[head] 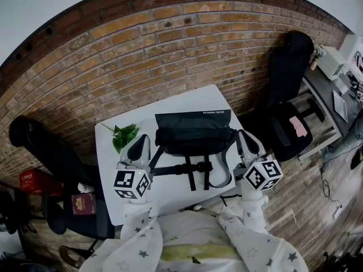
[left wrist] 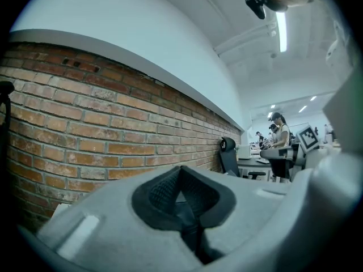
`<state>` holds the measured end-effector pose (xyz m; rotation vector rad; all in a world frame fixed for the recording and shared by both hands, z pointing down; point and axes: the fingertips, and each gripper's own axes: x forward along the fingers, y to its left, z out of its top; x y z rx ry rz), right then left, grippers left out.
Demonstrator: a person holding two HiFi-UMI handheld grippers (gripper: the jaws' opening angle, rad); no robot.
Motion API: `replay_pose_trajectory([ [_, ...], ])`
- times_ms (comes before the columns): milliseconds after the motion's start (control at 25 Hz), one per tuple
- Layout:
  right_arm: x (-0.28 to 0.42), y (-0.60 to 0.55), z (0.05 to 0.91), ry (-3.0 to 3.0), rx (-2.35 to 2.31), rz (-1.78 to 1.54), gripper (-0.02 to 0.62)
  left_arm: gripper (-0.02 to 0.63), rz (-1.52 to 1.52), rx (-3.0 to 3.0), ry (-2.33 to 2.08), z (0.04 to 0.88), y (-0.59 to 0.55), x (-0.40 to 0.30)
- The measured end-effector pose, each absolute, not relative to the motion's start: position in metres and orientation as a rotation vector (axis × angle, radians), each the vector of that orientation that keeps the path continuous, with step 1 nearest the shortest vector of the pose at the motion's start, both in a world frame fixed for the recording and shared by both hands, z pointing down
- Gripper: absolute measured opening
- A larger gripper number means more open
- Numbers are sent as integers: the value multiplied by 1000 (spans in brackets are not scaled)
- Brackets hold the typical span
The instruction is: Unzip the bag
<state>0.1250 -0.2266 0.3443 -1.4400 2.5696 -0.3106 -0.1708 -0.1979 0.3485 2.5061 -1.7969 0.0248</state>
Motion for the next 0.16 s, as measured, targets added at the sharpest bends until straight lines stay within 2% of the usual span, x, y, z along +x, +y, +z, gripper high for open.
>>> replay_pose_trajectory([
  [160,126,-227,344,2563,-1448,-314,9,-3,27,2502,-1801,349,-198,-173],
])
